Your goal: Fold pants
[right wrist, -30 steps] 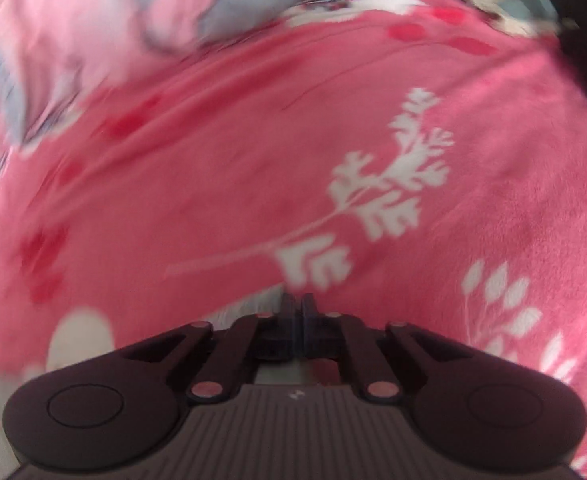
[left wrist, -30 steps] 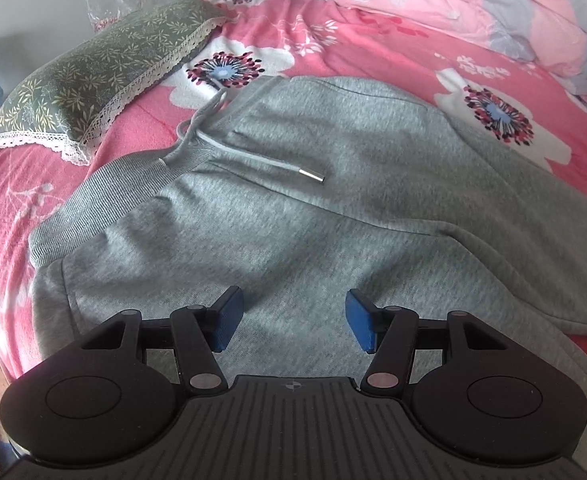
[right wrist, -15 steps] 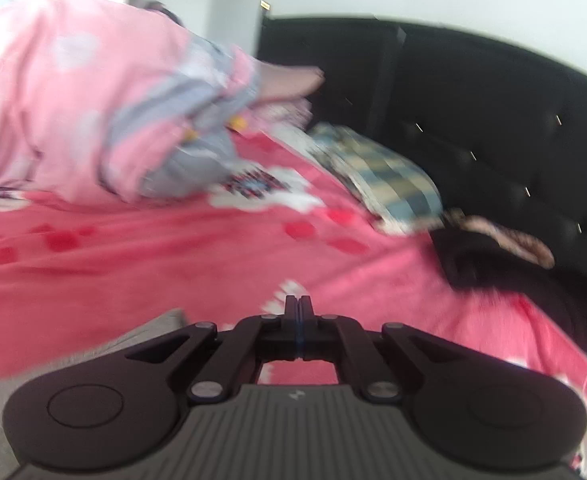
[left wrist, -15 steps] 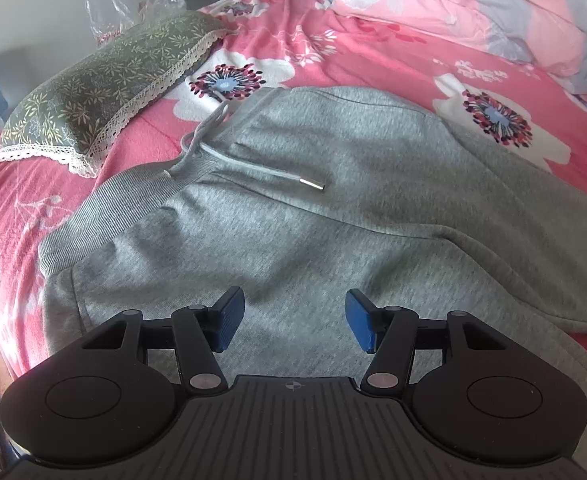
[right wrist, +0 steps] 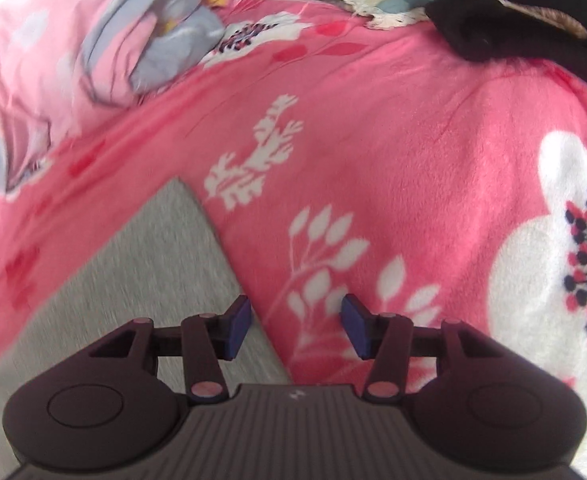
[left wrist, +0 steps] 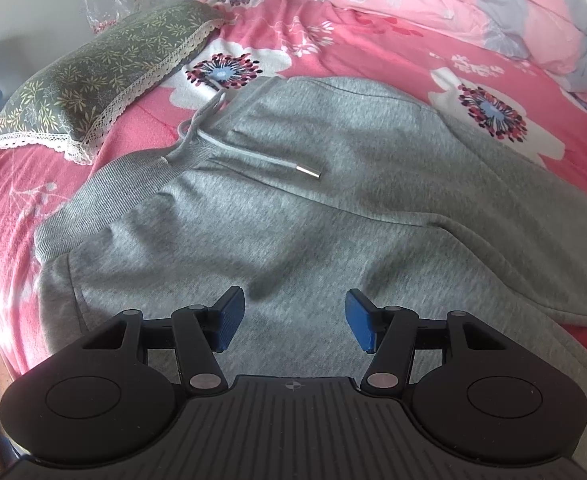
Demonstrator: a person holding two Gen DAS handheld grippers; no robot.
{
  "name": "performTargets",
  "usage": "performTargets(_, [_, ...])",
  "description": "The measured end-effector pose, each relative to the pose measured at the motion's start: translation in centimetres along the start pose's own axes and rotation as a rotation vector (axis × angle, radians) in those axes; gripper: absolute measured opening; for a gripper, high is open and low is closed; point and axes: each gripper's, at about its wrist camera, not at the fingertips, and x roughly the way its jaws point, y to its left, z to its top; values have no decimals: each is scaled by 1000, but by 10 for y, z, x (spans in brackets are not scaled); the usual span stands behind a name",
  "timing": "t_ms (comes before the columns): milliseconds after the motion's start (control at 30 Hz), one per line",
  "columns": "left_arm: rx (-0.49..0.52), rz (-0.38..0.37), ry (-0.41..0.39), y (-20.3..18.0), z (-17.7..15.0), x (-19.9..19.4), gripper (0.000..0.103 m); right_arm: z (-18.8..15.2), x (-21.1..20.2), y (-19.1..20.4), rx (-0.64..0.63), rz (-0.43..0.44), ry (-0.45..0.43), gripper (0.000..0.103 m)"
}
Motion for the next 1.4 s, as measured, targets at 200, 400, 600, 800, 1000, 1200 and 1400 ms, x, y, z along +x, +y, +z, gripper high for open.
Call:
performTargets(200, [-66, -31, 10, 26, 2, -19, 103, -44, -55, -8, 77, 12, 15, 103])
performTargets(400, [-207, -111, 53, 76, -3, -40, 103, -134, -132, -18, 245, 315, 96, 103])
performTargets(600, [-332, -119, 78, 127, -15, -52, 103, -232, -164, -8, 327, 500, 240, 103])
performTargets(800, [-525, -241, 175, 161, -28, -32, 103, -300, -158, 20, 355, 591, 399, 103])
performTargets(1000, [-623, -299, 255, 162, -33, 0, 103, -328, -144, 35, 414, 605, 441, 103])
performTargets(1200, [-536, -238, 181, 153, -22, 3, 103, -320, -137, 21, 476, 505, 350, 103])
performTargets(1400, [-436, -150, 94, 145, -14, -2, 103, -319, -128, -7, 598, 473, 293, 103])
